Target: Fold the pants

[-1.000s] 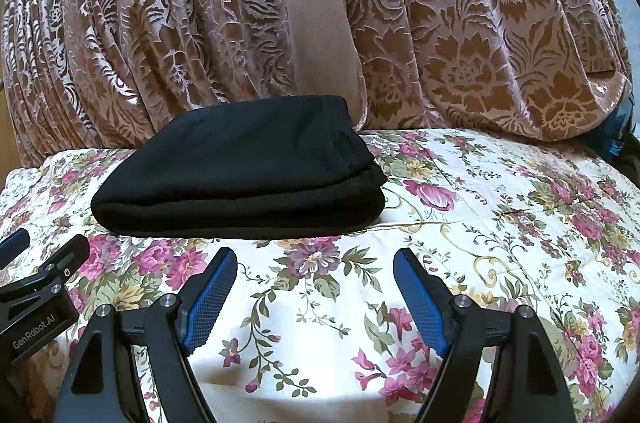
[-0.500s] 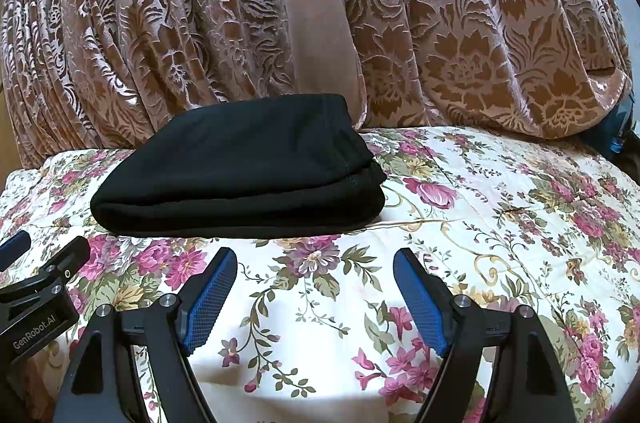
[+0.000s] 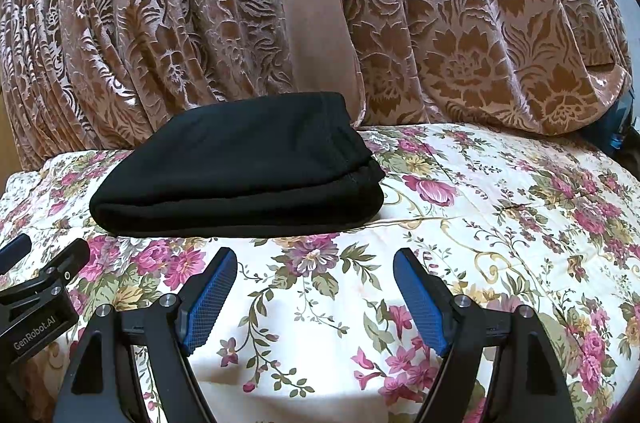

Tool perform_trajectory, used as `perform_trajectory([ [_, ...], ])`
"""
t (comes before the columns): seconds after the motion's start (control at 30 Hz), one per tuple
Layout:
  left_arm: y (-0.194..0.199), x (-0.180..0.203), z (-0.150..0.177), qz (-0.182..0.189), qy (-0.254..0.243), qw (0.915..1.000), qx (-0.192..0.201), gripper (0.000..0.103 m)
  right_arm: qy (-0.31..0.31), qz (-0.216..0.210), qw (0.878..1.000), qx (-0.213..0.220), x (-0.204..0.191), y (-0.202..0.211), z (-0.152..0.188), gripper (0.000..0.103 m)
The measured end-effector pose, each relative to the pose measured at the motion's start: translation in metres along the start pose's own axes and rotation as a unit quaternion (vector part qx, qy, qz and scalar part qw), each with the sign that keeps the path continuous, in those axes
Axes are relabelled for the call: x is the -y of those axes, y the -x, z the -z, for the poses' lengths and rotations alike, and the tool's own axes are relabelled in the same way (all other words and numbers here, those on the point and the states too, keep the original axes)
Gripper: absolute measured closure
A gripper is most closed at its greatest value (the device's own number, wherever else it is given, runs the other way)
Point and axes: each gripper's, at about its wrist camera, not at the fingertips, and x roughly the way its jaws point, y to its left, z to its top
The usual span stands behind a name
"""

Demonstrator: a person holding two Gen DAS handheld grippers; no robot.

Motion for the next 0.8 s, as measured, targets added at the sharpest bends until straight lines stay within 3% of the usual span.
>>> perform_trajectory([
  [0.8,-0.0047,0.0007,0.0006,0.001,0.0,0.9999,-0.014,0.007,-0.005,-0.001,1.0,-0.006,0.0014,-0.0034,0.0014,0.021],
])
